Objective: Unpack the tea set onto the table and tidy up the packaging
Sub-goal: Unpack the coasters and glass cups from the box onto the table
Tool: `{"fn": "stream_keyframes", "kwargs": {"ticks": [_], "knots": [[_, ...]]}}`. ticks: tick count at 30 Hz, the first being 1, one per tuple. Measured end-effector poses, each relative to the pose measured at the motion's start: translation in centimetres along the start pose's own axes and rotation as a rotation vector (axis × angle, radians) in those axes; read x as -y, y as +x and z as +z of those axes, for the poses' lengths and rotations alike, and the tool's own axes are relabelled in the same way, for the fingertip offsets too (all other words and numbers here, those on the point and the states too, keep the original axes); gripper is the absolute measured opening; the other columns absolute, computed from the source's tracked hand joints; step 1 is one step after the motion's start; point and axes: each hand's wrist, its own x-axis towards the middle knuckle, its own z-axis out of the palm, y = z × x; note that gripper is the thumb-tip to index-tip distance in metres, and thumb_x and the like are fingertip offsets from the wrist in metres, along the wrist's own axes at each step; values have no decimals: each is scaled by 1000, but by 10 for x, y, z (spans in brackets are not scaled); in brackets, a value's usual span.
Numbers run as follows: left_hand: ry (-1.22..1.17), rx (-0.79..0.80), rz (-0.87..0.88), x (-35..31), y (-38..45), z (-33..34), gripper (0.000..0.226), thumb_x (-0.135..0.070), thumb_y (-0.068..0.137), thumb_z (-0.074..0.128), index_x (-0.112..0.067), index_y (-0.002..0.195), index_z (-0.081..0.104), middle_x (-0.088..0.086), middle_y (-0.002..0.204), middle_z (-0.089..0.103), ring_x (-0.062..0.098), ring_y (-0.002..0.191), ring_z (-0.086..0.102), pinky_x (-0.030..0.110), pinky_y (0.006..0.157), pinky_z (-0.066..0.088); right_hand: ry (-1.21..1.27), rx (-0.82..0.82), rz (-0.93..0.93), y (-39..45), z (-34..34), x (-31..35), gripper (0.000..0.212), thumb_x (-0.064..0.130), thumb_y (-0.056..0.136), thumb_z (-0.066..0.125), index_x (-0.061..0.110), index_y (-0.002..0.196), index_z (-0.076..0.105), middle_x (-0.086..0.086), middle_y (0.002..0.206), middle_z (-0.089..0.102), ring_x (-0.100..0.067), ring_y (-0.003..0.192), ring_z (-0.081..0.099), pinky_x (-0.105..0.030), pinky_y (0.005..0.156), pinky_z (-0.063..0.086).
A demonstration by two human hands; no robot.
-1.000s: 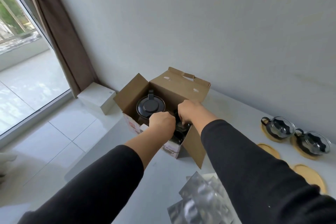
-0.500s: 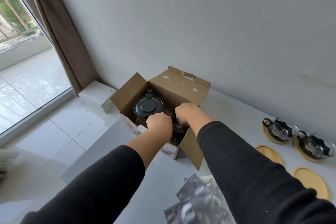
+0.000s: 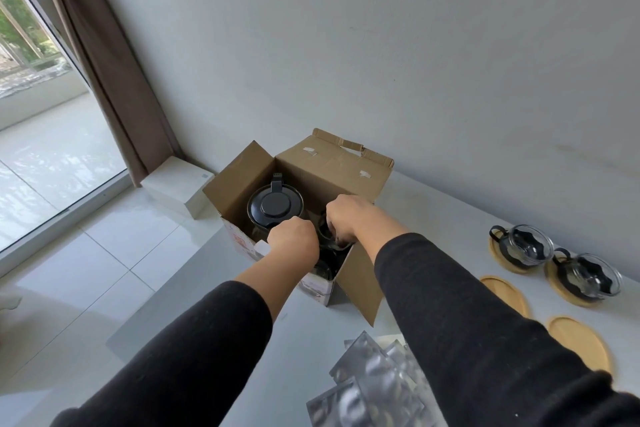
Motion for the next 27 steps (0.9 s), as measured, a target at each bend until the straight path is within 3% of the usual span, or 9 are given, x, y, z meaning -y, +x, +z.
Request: {"fn": "stream_keyframes", "kwargs": {"ticks": [3,6,13,19,21,24,27], "knots": [[-52,-2,-4,1,-2,-1,19,-4,92,53,-6,100,70,4,73,57,19,70,59,27,73,55,33,-23,-13,-5,-3,-2,10,14,81,71,8,88,73,-11,93,70,-28,87,67,-34,75,57],[-104,-5,-7,2,-3,-2,19,-4,92,52,-6,100,69,3,66,52,16,64,56,25,69,53,60,-19,-16,-12,-11,-5,9,14,83,71,6,87,73,-11,94,71,-27,88,68,-33,77,57],[-161,-48,-12,-1,-12,-9,17,-4,91,52,-5,95,68,1,62,47,12,52,47,25,61,46,81,-43,-29,-36,-34,-8,5,9,82,71,6,85,74,-7,86,68,-20,78,61,-26,67,47],[-96,-175,19,-12,-25,-20,24,1,91,50,-2,100,71,7,77,57,22,70,57,30,68,52,76,-130,-12,-60,-54,-9,9,12,85,69,8,90,75,-4,83,64,-16,76,54,-18,47,30],[-71,-214,26,-16,-27,-25,24,0,92,49,-2,102,71,8,81,59,24,75,61,31,71,53,73,-159,-10,-68,-59,-10,9,11,85,68,8,91,75,-3,84,63,-15,77,54,-19,49,33],[-39,-253,31,-18,-30,-35,23,-2,93,51,-2,106,70,12,95,69,27,88,68,32,75,55,81,-201,13,-82,-64,-12,10,13,86,67,10,92,74,-1,89,64,-15,80,55,-24,65,42],[16,-290,23,-19,-34,-46,22,-4,92,53,-3,107,69,12,101,70,28,93,67,30,67,49,122,-262,57,-99,-70,-17,8,14,85,68,13,90,73,-1,87,62,-16,80,55,-27,69,44]]}}
